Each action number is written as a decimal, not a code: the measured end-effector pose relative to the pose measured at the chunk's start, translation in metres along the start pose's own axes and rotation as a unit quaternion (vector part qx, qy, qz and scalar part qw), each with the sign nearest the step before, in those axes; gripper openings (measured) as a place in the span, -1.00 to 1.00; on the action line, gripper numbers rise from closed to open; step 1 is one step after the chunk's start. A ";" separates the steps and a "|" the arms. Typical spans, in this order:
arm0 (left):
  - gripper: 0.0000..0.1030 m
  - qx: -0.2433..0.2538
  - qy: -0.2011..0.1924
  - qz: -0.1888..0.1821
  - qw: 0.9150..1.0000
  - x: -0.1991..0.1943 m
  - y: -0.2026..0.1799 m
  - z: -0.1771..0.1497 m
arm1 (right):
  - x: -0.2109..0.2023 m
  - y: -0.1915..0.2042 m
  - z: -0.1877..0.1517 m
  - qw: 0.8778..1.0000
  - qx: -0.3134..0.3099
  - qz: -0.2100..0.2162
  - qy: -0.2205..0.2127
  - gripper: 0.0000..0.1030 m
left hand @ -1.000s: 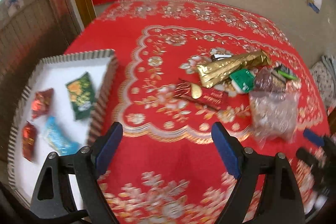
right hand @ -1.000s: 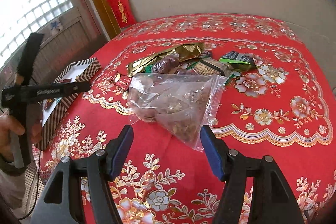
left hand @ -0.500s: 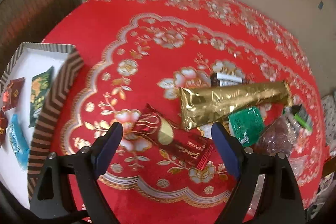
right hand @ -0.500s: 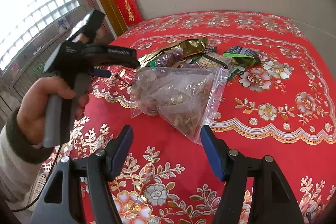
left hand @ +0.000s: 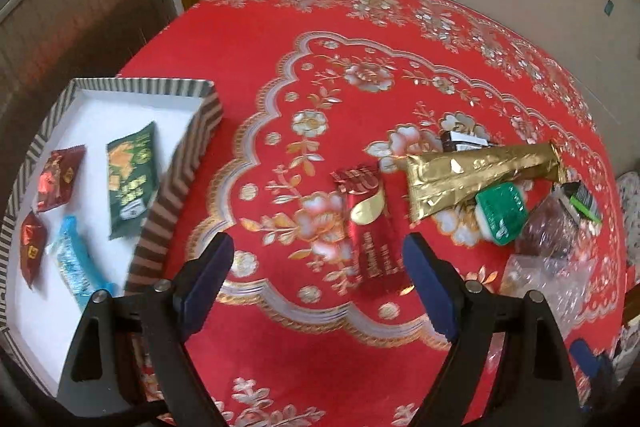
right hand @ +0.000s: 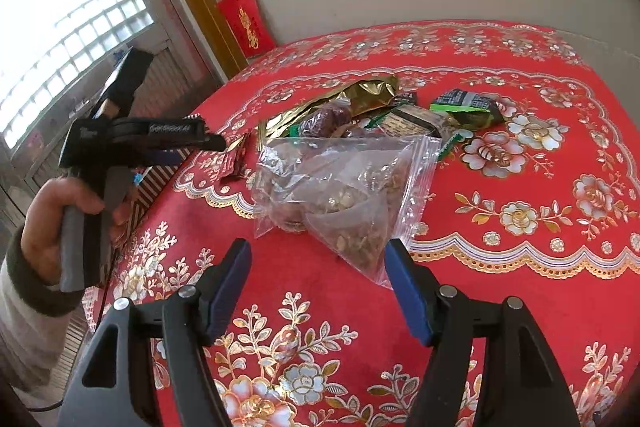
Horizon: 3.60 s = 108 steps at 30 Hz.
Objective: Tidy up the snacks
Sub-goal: 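Withdraw both tools from the tray toward the remaining snacks, then grasp the dark red chocolate bar with the left tool while the right tool grasps the red date bag, then carry the chocolate bar and date bag over the tray and open both tools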
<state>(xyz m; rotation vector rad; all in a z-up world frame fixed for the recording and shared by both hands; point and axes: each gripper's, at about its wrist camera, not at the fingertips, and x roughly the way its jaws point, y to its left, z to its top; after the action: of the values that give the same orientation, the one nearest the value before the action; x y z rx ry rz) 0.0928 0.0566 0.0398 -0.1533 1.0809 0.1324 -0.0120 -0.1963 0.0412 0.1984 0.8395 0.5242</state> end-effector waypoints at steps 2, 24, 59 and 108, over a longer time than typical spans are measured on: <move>0.68 0.002 0.008 -0.001 1.000 0.008 -0.007 0.002 | -0.003 0.001 0.001 1.000 -0.005 -0.007 -0.002 0.34; -0.46 0.042 -0.006 -0.021 0.999 0.017 -0.010 0.003 | 0.032 0.007 0.088 0.997 -0.064 -0.042 -0.008 0.34; -0.46 0.067 -0.036 -0.062 0.995 -0.030 -0.001 -0.015 | 0.031 0.041 0.103 0.993 -0.105 -0.021 -0.041 -0.06; -0.46 0.027 -0.108 0.003 0.994 -0.104 0.152 -0.055 | 0.070 0.216 0.064 0.977 -0.204 0.053 0.001 -0.06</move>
<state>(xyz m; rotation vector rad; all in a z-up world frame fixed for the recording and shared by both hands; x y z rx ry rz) -0.0307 0.1919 0.0980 -0.0841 0.8676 0.1226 -0.0038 0.0266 0.1174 -0.1352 0.7073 0.7855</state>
